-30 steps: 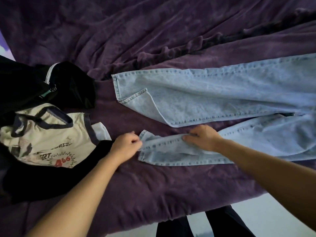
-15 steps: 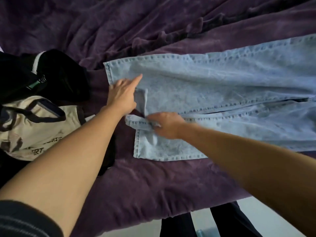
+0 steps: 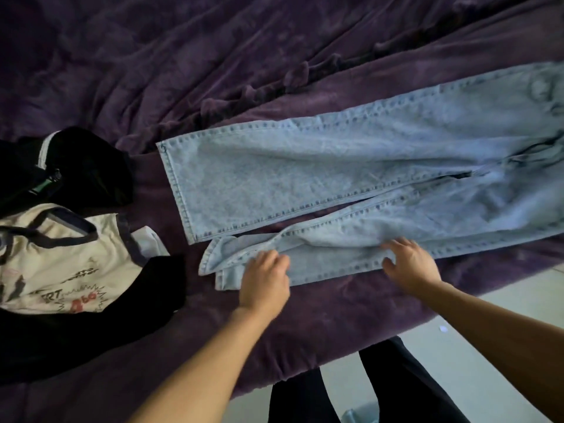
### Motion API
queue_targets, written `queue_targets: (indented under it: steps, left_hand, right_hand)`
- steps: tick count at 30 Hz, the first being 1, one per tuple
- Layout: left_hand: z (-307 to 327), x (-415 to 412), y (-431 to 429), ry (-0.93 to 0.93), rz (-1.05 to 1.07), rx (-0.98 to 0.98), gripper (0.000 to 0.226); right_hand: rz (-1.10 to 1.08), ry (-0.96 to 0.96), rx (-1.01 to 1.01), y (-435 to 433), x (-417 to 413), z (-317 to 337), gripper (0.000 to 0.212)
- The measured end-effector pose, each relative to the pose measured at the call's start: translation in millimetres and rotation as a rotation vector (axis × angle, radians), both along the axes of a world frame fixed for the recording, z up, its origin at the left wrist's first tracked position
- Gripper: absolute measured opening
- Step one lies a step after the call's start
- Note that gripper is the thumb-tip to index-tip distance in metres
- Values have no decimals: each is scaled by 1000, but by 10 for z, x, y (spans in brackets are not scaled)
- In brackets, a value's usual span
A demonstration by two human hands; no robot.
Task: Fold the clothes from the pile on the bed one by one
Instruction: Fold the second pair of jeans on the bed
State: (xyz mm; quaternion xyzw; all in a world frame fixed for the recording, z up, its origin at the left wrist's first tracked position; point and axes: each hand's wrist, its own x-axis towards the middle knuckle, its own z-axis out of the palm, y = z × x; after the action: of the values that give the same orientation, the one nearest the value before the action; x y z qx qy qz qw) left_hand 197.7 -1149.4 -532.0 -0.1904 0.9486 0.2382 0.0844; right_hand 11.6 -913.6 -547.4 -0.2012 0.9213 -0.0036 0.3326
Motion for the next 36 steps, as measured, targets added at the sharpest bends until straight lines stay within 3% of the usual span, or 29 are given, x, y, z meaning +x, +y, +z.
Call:
queue_targets:
  steps: [4, 10, 13, 15, 17, 19, 23, 25, 28, 32, 36]
  left_hand:
    - [89, -390, 847, -160, -164, 114, 27]
    - [87, -1117, 1703, -318, -365, 77, 27]
    - [-53, -1514, 2130, -361, -382, 43, 27]
    - [-211, -1750, 2401, -369, -371, -36, 39]
    - [-391, -1929, 2605, -412, -316, -123, 52]
    - [-558, -2094, 2740, -407, -210, -215, 51]
    - [-763, -2264, 2799, -260, -59, -278, 24]
    - [-740, -2207, 2802, -231, -62, -230, 23]
    - [-510, -1977, 2886, -281, -90, -134, 30]
    - [-148, -1654, 2969, -554, -97, -33, 38]
    - [116, -1424, 2914, -620, -96, 39, 44]
  right_hand:
    - [-154, 36, 194, 750, -458, 191, 43]
    - [-215, 196, 220, 1818, -1338, 404, 47]
    - [-93, 269, 249, 2328, -1828, 322, 49]
    - [27, 278, 262, 2596, -2135, 227, 55]
    - [128, 225, 299, 2785, -2382, 104, 70]
    - [227, 216, 324, 2955, -2602, -69, 70]
    - [357, 420, 39, 3244, -2844, -318, 42]
    - [369, 489, -129, 3359, -2870, -307, 40]
    - [372, 453, -212, 3425, -2871, -84, 35]
    - [449, 296, -303, 3487, -2745, 286, 32]
    - [595, 146, -133, 3802, -2564, 317, 28]
